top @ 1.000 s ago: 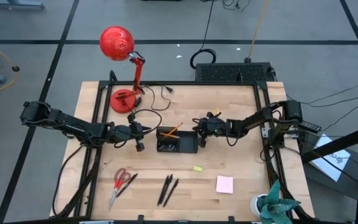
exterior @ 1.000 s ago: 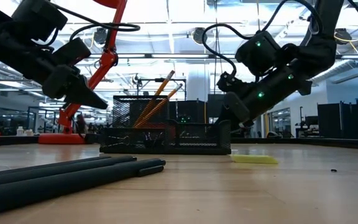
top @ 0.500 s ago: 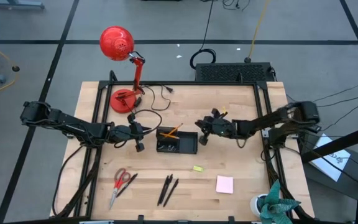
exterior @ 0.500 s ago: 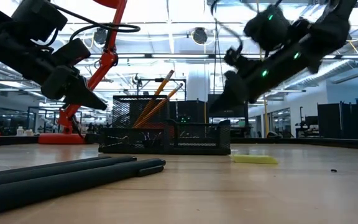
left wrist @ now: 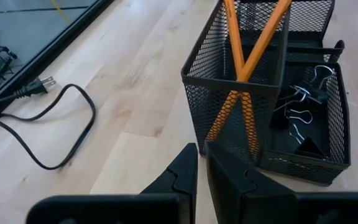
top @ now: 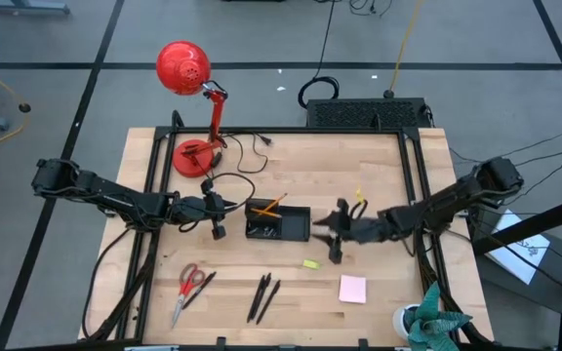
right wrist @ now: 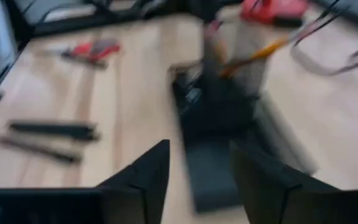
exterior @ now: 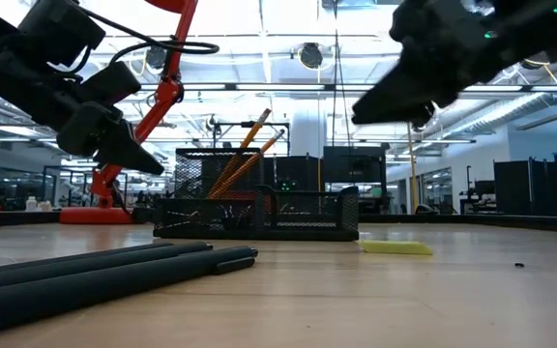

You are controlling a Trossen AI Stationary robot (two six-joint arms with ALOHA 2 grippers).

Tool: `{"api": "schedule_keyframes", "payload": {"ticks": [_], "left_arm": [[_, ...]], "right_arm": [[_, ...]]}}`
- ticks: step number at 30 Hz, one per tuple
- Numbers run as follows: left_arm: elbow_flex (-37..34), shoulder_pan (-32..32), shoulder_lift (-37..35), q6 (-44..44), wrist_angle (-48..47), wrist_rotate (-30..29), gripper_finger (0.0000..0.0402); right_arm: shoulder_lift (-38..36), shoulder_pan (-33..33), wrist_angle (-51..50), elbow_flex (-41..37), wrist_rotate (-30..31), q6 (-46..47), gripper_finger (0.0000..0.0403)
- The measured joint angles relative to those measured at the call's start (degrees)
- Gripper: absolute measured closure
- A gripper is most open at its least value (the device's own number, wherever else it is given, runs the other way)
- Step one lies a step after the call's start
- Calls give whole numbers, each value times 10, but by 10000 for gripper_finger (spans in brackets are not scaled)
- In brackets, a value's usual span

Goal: Pick and place office supplies into organizer
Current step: Put the yellow eraser into the bottom left section of the desk organizer

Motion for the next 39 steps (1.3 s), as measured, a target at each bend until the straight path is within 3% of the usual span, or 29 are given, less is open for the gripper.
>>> {"api": "schedule_keyframes", "payload": {"ticks": [4, 11, 21, 26, 31, 39], "left_arm": [[0, 0, 0, 1, 0, 0, 360], [0, 0, 0, -6, 0, 0, 360], [0, 0, 0, -8, -13, 1, 360], [0, 0, 0, -8, -15, 1, 360], [0, 0, 0, -8, -17, 1, 360], [0, 0, 0, -8, -20, 1, 360]], "right_arm": [[52, 34, 6, 0, 0, 28, 218], [136, 59, 59, 0, -2, 82, 220], [176, 98, 86, 1, 1, 150, 198], [215, 121, 79, 31, 34, 149, 196], [257, 127, 4, 81, 73, 126, 196], [279, 127, -110, 130, 77, 168, 202]]}}
